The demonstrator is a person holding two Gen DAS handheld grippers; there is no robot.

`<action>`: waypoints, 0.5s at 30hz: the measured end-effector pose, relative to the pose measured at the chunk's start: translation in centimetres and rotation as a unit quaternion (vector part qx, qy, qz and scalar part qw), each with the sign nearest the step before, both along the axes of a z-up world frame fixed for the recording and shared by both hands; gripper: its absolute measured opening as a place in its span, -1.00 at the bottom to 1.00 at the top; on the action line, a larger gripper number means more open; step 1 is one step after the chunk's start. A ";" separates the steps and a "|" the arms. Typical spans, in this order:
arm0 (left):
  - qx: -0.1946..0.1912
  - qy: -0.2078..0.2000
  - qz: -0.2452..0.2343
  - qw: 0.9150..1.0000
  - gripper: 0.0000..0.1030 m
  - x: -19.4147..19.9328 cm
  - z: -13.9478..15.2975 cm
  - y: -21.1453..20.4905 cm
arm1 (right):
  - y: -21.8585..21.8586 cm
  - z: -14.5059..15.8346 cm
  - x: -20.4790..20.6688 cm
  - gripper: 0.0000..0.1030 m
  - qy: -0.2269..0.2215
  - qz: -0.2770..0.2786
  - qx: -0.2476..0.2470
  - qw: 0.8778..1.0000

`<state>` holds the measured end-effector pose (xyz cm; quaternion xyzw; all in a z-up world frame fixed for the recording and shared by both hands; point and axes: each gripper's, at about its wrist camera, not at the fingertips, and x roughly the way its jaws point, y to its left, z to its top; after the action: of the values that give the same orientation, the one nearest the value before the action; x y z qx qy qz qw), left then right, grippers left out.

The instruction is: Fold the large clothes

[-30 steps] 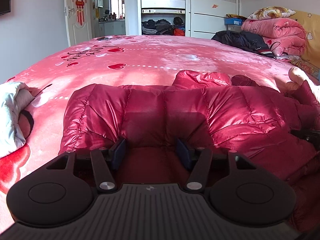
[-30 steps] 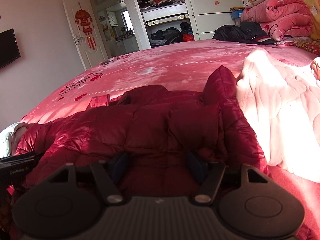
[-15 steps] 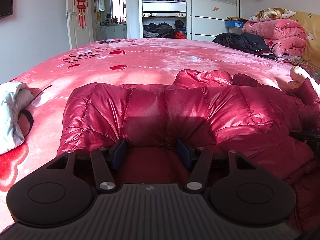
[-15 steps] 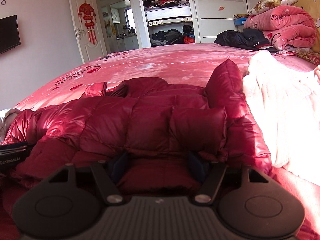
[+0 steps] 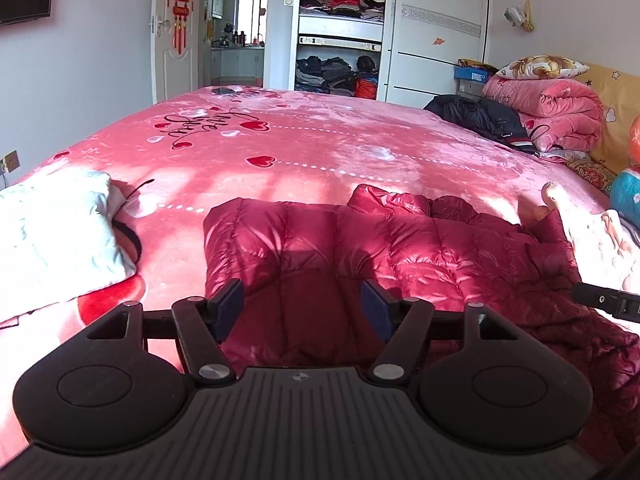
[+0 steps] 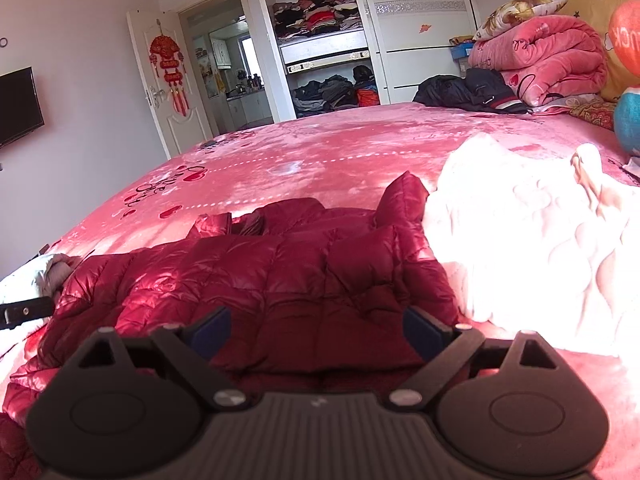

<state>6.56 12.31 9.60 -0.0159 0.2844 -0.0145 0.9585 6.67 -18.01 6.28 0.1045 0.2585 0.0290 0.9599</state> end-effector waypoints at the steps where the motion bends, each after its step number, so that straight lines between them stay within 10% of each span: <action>1: 0.000 0.005 0.001 1.000 0.59 -0.8 0.3 0.4 | -0.2 0.3 -0.7 0.80 0.000 -0.001 0.000 1.000; 15: -0.056 0.072 0.029 0.995 0.83 -10.2 1.5 6.0 | -2.3 1.6 -10.7 0.80 0.028 -0.039 -0.022 0.999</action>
<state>-3.66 18.33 11.11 -0.0788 0.3513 -0.0017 0.9329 -4.03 -20.35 7.93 0.0945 0.2811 -0.0174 0.9549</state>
